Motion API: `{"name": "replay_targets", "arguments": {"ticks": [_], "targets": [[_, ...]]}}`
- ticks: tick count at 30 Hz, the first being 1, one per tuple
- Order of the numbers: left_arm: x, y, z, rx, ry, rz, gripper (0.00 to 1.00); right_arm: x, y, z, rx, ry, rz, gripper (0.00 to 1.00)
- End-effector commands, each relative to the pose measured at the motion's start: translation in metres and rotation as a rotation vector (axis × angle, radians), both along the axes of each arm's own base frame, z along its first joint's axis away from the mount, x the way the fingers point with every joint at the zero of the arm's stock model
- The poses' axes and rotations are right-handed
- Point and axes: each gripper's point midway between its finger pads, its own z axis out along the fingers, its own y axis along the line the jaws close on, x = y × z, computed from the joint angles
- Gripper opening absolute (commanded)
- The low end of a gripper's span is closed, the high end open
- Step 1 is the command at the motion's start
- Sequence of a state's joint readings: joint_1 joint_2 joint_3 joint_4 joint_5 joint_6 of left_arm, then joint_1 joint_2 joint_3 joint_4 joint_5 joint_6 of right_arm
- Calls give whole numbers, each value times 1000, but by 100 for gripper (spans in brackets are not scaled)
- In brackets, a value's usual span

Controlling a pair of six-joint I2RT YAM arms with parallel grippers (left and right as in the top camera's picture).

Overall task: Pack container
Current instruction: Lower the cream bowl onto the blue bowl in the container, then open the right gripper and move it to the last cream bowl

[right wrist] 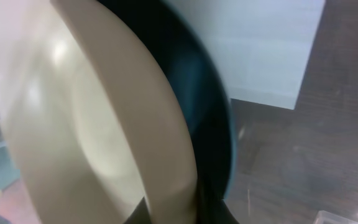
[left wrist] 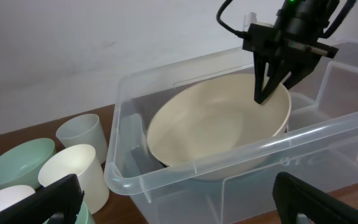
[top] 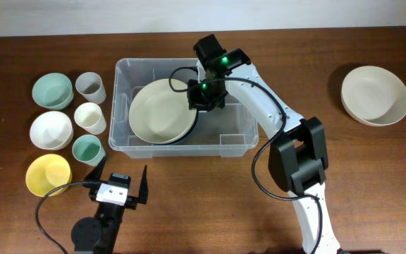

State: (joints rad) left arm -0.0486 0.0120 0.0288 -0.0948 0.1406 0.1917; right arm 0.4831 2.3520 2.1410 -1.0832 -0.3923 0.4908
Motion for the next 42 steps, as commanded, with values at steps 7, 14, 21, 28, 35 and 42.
{"name": "replay_targets", "arguments": {"ticks": [7, 14, 21, 28, 35, 42], "targets": [[0, 1, -2, 13, -2, 6, 100, -6, 17, 1, 61, 14, 36, 5], [0, 1, -2, 13, -2, 6, 100, -6, 17, 1, 60, 16, 36, 21], [0, 1, -2, 13, -2, 6, 100, -6, 17, 1, 60, 17, 36, 59], [0, 1, -2, 13, -2, 6, 100, -6, 17, 1, 62, 18, 35, 83], [0, 1, -2, 13, -2, 6, 100, 13, -7, 25, 7, -79, -19, 87], [0, 1, -2, 13, -2, 6, 100, 34, -60, 137, -84, -352, -106, 89]]}}
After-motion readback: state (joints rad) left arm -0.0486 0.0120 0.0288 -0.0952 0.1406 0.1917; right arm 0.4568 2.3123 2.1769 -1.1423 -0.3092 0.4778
